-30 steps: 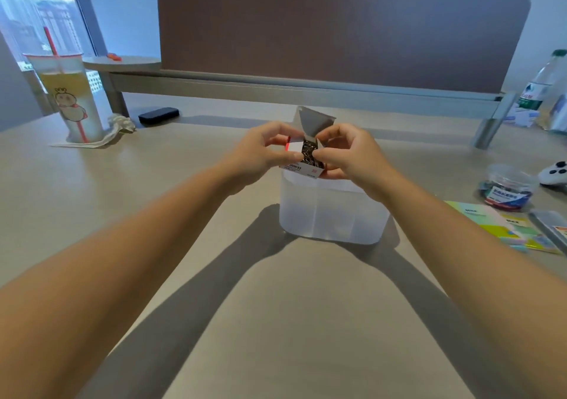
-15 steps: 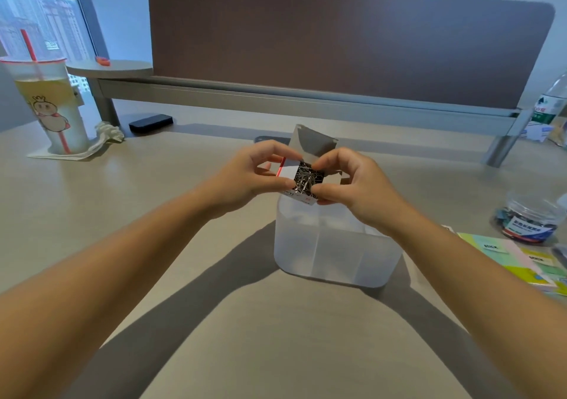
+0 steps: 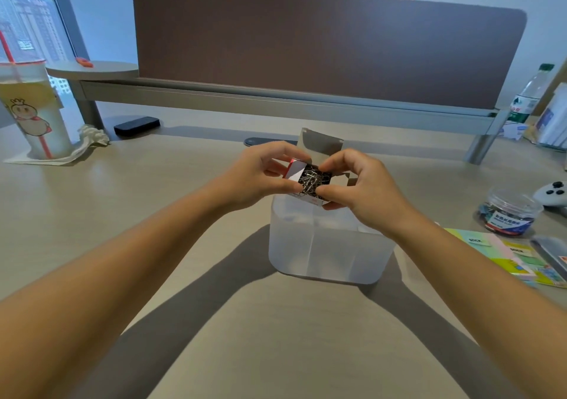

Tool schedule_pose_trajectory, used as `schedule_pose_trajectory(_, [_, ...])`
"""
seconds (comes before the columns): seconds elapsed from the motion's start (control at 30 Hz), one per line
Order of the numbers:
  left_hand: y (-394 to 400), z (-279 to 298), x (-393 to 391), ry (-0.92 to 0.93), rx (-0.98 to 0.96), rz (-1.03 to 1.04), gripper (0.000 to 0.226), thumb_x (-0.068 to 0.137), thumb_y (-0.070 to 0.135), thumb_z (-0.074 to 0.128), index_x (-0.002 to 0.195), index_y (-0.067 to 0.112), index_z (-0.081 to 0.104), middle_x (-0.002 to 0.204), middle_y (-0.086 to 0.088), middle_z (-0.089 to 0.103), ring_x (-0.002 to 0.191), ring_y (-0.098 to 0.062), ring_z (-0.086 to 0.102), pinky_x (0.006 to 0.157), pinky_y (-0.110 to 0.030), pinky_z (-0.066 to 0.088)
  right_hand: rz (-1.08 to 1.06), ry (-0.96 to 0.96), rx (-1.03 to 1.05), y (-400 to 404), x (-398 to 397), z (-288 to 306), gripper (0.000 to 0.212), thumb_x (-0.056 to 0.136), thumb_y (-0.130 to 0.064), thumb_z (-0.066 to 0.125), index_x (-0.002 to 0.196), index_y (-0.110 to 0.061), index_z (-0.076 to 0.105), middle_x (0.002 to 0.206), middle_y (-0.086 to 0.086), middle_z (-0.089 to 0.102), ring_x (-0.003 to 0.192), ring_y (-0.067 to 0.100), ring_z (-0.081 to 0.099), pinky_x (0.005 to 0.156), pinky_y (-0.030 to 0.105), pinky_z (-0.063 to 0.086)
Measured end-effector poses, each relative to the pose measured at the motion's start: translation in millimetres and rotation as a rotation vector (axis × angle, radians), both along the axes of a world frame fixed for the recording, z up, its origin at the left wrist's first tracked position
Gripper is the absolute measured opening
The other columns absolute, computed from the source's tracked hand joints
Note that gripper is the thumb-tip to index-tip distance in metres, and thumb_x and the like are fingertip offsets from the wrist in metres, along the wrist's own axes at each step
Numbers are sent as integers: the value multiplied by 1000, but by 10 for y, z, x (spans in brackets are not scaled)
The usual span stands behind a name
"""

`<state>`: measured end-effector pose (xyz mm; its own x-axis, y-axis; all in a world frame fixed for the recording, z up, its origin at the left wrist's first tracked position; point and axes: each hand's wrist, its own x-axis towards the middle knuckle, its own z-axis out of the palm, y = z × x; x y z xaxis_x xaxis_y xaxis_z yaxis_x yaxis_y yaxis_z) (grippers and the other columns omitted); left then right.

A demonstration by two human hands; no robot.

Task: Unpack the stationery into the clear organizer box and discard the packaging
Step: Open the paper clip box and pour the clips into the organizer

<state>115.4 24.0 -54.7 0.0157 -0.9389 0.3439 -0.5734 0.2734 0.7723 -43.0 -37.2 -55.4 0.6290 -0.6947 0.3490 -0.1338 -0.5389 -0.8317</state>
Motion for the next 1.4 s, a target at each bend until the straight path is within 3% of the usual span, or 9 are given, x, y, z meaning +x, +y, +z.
schedule_pose_trajectory(0.1, [24,-24,13,10,2,-20,35,77,3,63,92,33,54,105,6,56,103,-20,57,89,-34,51,-14,19,-43,46,2,-15,30,78,-3,63,76,-29,48,82,-14,49,74,15,58,61,23,55])
schedule_pose_trajectory(0.27, [93,-65,72,9,-25,-13,35,74,0,65,91,29,56,97,16,55,96,-9,57,88,-22,48,-56,75,-183,126,31,-38,21,79,-8,64,87,-22,50,88,-6,53,77,22,58,73,35,55])
schedule_pose_trajectory(0.4, [107,-74,85,-2,-39,3,32,73,0,66,89,26,54,93,14,54,100,-18,56,91,-27,48,-71,86,-259,146,43,-45,21,79,-8,63,89,-20,49,94,-4,52,85,14,52,71,22,47])
schedule_pose_trajectory(0.47, [107,-79,94,-1,-39,16,33,74,1,66,86,28,51,92,15,52,97,-15,56,86,-19,49,-85,109,-299,135,53,-54,21,80,-9,63,89,-22,49,95,-4,52,87,10,49,65,9,40])
schedule_pose_trajectory(0.57, [97,-90,84,-4,-43,27,34,74,2,66,82,30,48,90,15,50,95,-13,55,81,-12,47,-103,126,-334,119,60,-62,21,80,-10,63,90,-21,50,95,-5,51,87,8,46,63,2,36])
schedule_pose_trajectory(0.77, [70,-120,56,4,-3,19,36,74,-1,66,80,28,46,91,11,48,99,-16,53,98,-28,44,-123,157,-382,107,44,-77,23,80,-9,62,89,-25,48,96,-5,49,84,14,49,61,5,37])
schedule_pose_trajectory(0.93, [100,-119,106,28,16,9,35,73,-3,66,80,26,46,91,10,49,99,-17,54,95,-29,46,-103,177,-396,116,63,-86,21,79,-7,62,97,-17,56,97,-4,48,80,13,47,61,4,37])
schedule_pose_trajectory(1.13, [129,-107,145,44,11,2,36,72,-6,65,80,25,47,88,11,51,86,-5,56,80,-9,48,-84,179,-406,141,58,-73,23,80,-5,62,101,-12,57,98,-4,46,68,4,42,62,3,38])
schedule_pose_trajectory(1.4, [131,-116,150,78,38,-10,34,71,-5,65,80,23,48,89,9,51,90,-9,56,88,-23,48,-81,205,-443,158,56,-90,25,80,-7,62,104,-12,57,102,-6,42,79,-3,42,67,-4,35])
